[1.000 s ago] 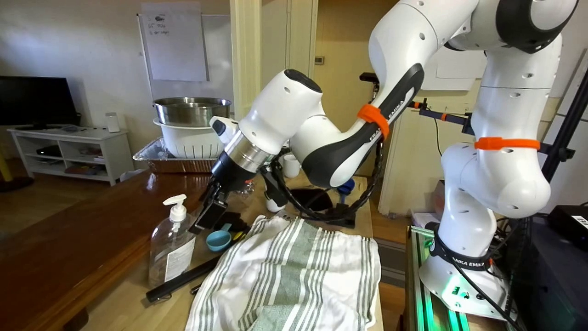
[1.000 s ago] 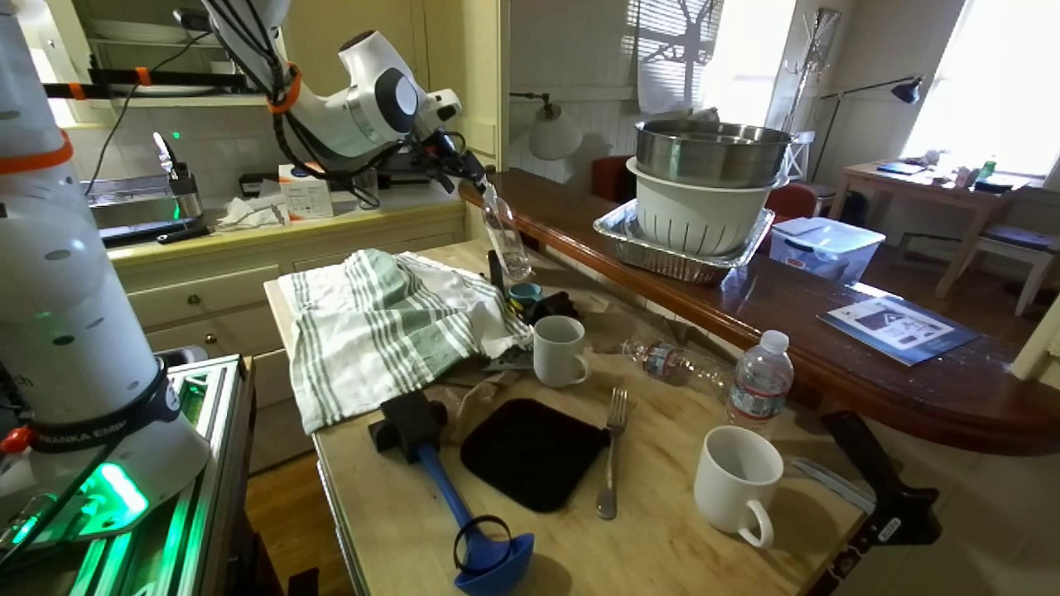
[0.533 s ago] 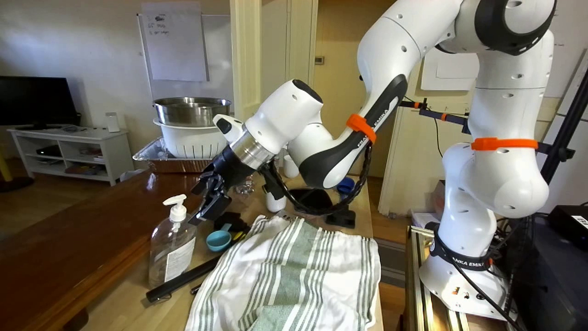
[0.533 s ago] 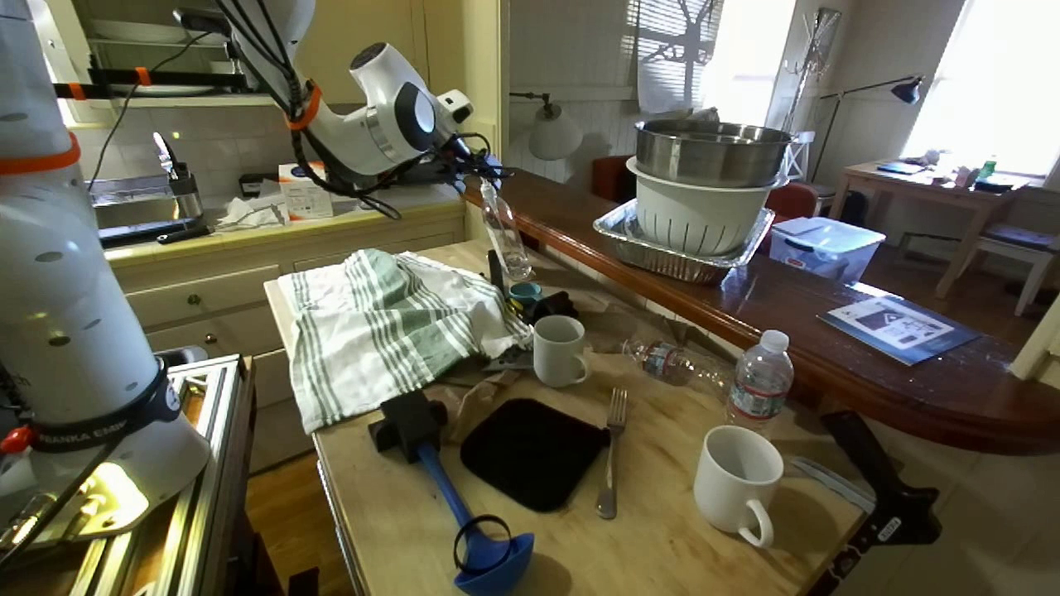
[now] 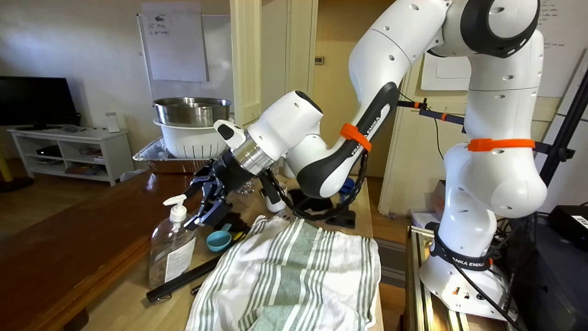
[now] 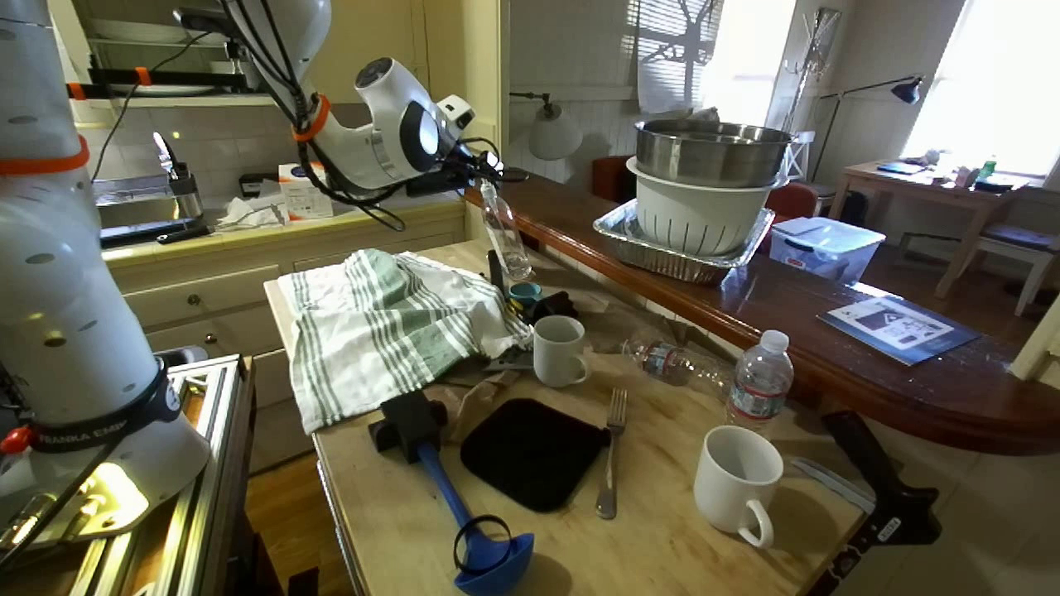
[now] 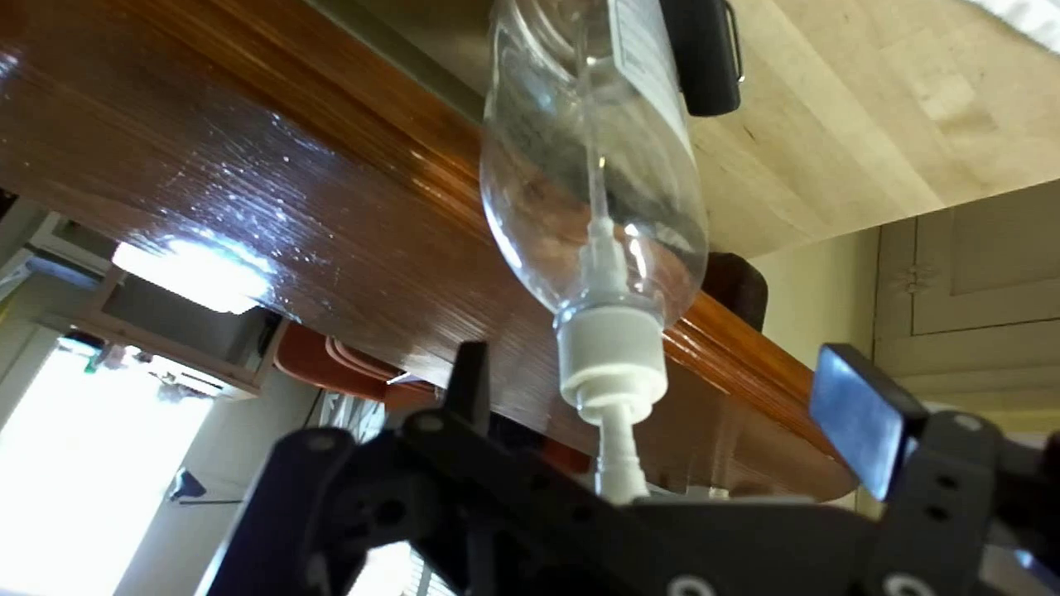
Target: Unfold the white tea towel and put the clear bottle on the left on the top counter
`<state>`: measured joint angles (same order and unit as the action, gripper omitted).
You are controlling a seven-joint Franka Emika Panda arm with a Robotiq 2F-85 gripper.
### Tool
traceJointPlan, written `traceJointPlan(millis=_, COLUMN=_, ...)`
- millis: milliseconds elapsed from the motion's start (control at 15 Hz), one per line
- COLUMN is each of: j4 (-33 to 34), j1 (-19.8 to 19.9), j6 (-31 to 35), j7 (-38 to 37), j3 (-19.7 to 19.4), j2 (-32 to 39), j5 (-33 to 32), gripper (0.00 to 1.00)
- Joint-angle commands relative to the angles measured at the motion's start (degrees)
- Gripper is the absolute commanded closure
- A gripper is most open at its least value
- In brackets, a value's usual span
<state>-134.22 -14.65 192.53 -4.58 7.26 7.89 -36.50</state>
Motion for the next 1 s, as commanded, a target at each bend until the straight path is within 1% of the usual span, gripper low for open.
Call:
traceJointPlan(millis=0, j4=-0.18, j1=1.13, j6=3.00, j7=1.58, j3=0.76, j2=0.85, j5=-1.65, gripper=0.10)
traceJointPlan(millis=67, j4=-0.20, j1=1.01, j6=3.44, j7=1.77, j3=0.45, j2=0.77, j5=-2.07, gripper=0.16)
traceJointPlan(millis=133, j4=-0.21, j1=1.04, j6=3.76, j7=1.88, j3=0.33, j2=0.82, j5=-2.34, gripper=0.25)
traceJointPlan(millis=200, j4=-0.21, j1=1.06, j6=4.18, j7=2.16, j3=0.17, j2=0.85, j5=-2.50, gripper=0.31)
traceJointPlan(millis=333, j4=-0.18, j1=1.19, j6=4.73, j7=2.36, j3=-0.01, j2=0.99, j5=-2.64, gripper=0.35)
traceJointPlan(millis=400, j4=-0.17, j1=1.37, j6=5.37, j7=2.38, j3=0.04, j2=1.15, j5=-2.76, gripper=0.32)
traceJointPlan(millis=467, j4=-0.11, j1=1.50, j6=6.14, j7=2.55, j3=0.02, j2=1.34, j5=-2.95, gripper=0.33)
traceJointPlan(millis=600, j4=-0.04, j1=1.89, j6=7.26, j7=2.12, j3=0.37, j2=1.88, j5=-3.50, gripper=0.33)
traceJointPlan(millis=667, j4=0.03, j1=2.00, j6=7.46, j7=2.03, j3=0.40, j2=2.13, j5=-3.80, gripper=0.30)
traceJointPlan(millis=800, j4=0.10, j1=2.16, j6=7.69, j7=1.80, j3=0.49, j2=2.57, j5=-4.29, gripper=0.31)
traceJointPlan(millis=933, j4=0.28, j1=1.93, j6=8.12, j7=2.65, j3=-0.04, j2=2.72, j5=-4.12, gripper=0.48)
